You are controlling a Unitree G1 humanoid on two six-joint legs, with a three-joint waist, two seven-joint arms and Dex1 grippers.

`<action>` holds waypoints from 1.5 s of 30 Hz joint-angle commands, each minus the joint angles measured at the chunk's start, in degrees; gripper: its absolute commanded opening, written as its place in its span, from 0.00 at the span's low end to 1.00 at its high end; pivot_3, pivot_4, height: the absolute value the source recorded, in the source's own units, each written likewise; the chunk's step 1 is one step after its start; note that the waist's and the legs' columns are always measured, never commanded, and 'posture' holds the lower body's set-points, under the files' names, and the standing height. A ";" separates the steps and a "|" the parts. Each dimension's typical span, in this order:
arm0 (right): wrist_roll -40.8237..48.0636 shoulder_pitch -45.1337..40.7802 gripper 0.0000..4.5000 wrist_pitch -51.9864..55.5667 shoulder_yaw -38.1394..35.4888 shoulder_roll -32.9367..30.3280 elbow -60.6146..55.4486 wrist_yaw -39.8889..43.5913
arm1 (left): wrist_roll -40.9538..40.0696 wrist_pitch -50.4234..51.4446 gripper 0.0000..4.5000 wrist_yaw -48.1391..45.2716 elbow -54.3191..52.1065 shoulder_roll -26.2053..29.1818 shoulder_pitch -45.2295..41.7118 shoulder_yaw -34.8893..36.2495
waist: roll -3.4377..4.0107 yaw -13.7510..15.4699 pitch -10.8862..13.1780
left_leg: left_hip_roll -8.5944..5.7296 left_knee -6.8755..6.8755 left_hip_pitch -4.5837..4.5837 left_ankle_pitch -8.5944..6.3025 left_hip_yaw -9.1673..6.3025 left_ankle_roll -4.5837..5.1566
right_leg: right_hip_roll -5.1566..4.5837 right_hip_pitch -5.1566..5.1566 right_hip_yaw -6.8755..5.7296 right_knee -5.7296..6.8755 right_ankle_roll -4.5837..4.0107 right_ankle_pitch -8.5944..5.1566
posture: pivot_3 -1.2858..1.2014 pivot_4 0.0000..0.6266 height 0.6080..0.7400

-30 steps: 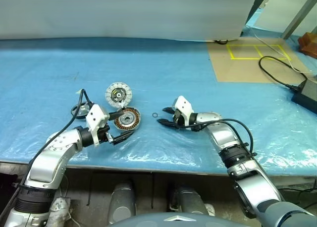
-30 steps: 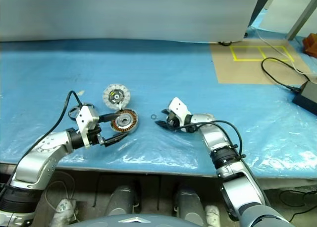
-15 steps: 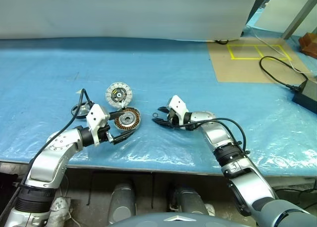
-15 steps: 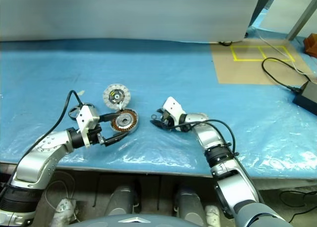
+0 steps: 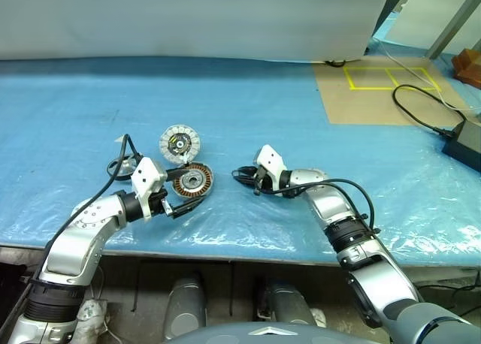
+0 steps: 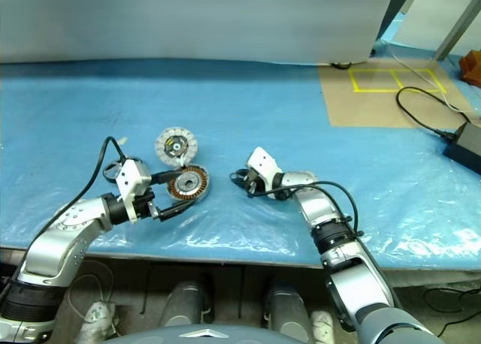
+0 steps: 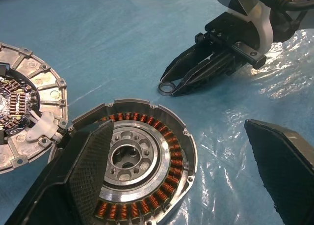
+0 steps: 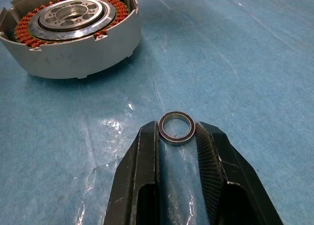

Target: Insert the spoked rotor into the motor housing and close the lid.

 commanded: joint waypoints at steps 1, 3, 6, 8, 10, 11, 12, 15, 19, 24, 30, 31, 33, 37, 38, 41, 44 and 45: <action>0.11 0.38 0.15 -0.79 0.32 0.04 -0.91 0.24 | -0.26 -0.97 1.00 0.00 -0.66 0.04 -0.54 0.40 | 0.00 0.00 0.00 | 0.00 0.00 0.00 0.00 0.00 0.00 | 0.00 0.00 0.00 0.00 0.00 0.00 | 0.52 0.24 1.00; 0.02 0.34 0.15 -0.64 0.46 0.00 -0.87 0.36 | -0.33 -0.97 1.00 -0.12 -0.62 0.09 -0.51 0.48 | 0.00 0.00 0.00 | 0.00 0.00 0.00 0.00 0.00 0.00 | 0.00 0.00 0.00 0.00 0.00 0.00 | 0.52 0.24 1.00; 0.64 0.08 0.15 -0.69 -0.37 -0.36 -1.47 0.45 | -0.78 -0.57 1.00 -0.24 -0.96 0.28 -0.55 0.82 | 0.00 0.00 0.00 | 0.00 0.00 0.00 0.00 0.00 0.00 | 0.00 0.00 0.00 0.00 0.00 0.00 | 0.52 0.24 1.00; 1.64 -0.14 0.15 -0.04 -1.24 -0.73 -2.75 0.92 | -1.17 -0.43 1.00 -0.48 -1.22 0.49 -0.51 1.15 | 0.00 0.01 0.00 | 0.00 0.00 0.00 0.00 0.00 0.00 | 0.00 0.00 0.00 0.00 0.00 0.00 | 0.52 0.24 1.00; 2.86 -0.29 0.15 1.20 -1.73 -1.45 -5.28 2.26 | -2.47 0.18 1.00 -1.05 -1.59 0.89 -0.39 2.14 | 0.00 0.03 0.00 | 0.00 0.00 -0.01 0.00 0.00 0.00 | 0.00 0.00 0.00 0.00 0.00 0.00 | 0.52 0.24 1.00; 3.60 -0.38 0.15 2.14 -1.89 -1.92 -7.01 3.07 | -2.68 0.27 1.00 -1.34 -1.62 1.40 -0.30 2.61 | 0.00 0.07 0.00 | 0.00 0.00 -0.01 0.00 0.00 0.00 | 0.00 -0.01 0.00 0.00 0.00 0.00 | 0.52 0.24 1.00; 4.34 -0.47 0.15 3.07 -2.00 -2.34 -8.58 3.76 | -2.78 0.22 1.00 -1.60 -1.53 1.88 -0.18 3.00 | 0.00 0.07 0.00 | 0.00 0.00 -0.02 0.00 0.00 0.00 | 0.00 -0.02 0.00 0.00 0.00 0.00 | 0.52 0.24 1.00; 5.41 -0.99 0.15 5.05 -1.82 -3.08 -12.13 4.92 | -3.05 -0.05 1.00 -2.28 -0.95 3.15 0.14 4.00 | 0.01 0.00 0.00 | 0.02 -0.02 -0.01 0.00 0.00 0.01 | 0.02 -0.02 0.00 0.00 0.00 0.00 | 0.52 0.24 1.00; 6.49 -3.03 0.15 7.50 -1.14 -2.67 -13.79 6.51 | -3.06 -0.40 1.00 -2.84 -0.05 4.53 0.37 5.58 | 0.01 -0.01 0.01 | 0.01 -0.02 -0.01 -0.01 0.00 0.02 | 0.02 -0.02 0.00 -0.01 0.00 0.00 | 0.52 0.24 1.00; 6.25 -7.14 0.15 6.77 0.58 -0.07 -9.29 8.71 | -2.79 -0.92 1.00 -3.42 -0.04 5.95 1.74 7.33 | 0.01 -0.04 0.01 | 0.02 -0.02 -0.01 -0.01 0.00 0.01 | 0.02 -0.04 0.00 0.00 -0.01 0.00 | 0.52 0.24 1.00; 5.05 -11.22 0.15 3.87 3.03 4.24 -2.05 10.29 | -2.53 -1.50 1.00 -2.83 -0.90 6.52 3.87 8.83 | 0.01 -0.01 0.01 | 0.02 -0.05 -0.10 0.00 0.00 0.00 | 0.02 -0.11 -0.02 -0.03 -0.01 -0.01 | 0.52 0.24 1.00; 4.89 -11.55 0.15 3.47 3.43 4.57 -1.20 10.80 | -2.50 -1.53 1.00 -2.68 -1.17 6.48 4.17 8.92 | 0.01 0.04 0.01 | 0.02 -0.05 -0.11 0.00 0.00 -0.01 | 0.01 -0.11 -0.01 -0.03 -0.01 -0.01 | 0.52 0.24 1.00; 4.41 -12.25 0.15 2.53 4.69 5.52 0.23 12.02 | -2.39 -1.74 1.00 -2.20 -1.69 6.26 4.99 9.07 | 0.01 0.08 0.01 | 0.01 -0.04 -0.14 0.00 0.00 -0.01 | 0.01 -0.11 -0.02 -0.04 -0.01 0.00 | 0.52 0.24 1.00; 3.46 -13.35 0.15 0.48 6.30 6.53 2.69 13.40 | -2.16 -2.08 1.00 -1.36 -2.31 5.77 5.78 8.75 | 0.01 0.05 0.01 | 0.04 -0.03 -0.13 -0.02 0.00 -0.02 | 0.01 -0.12 -0.04 -0.01 -0.01 0.00 | 0.52 0.24 1.00; 3.01 -13.50 0.15 -0.31 6.62 6.61 3.50 13.68 | -2.11 -2.13 1.00 -1.15 -2.39 5.66 5.83 8.58 | 0.01 0.03 0.01 | 0.04 -0.02 -0.12 -0.05 0.00 -0.07 | 0.01 -0.11 -0.04 0.01 -0.01 -0.01 | 0.52 0.24 1.00; 2.53 -13.90 0.15 -1.57 6.68 7.09 5.40 14.01 | -2.05 -2.21 1.00 -0.67 -2.41 5.19 5.56 8.03 | 0.01 0.01 0.01 | 0.04 -0.01 -0.12 -0.10 0.00 -0.17 | 0.01 -0.10 -0.04 0.01 -0.01 -0.01 | 0.52 0.24 1.00; 2.05 -14.39 0.15 -2.68 6.51 7.66 6.47 13.82 | -1.92 -2.24 1.00 -0.44 -2.39 4.85 5.30 7.67 | 0.01 -0.01 0.01 | 0.04 0.00 -0.14 -0.10 0.00 -0.17 | 0.01 -0.11 -0.04 0.00 -0.01 0.00 | 0.52 0.24 1.00; 1.76 -14.56 0.15 -3.09 6.60 7.85 6.84 13.72 | -1.90 -2.26 1.00 -0.41 -2.39 4.82 5.26 7.59 | 0.01 -0.03 0.01 | 0.05 0.00 -0.14 -0.10 0.00 -0.17 | 0.01 -0.12 -0.04 0.01 -0.01 0.00 | 0.52 0.24 1.00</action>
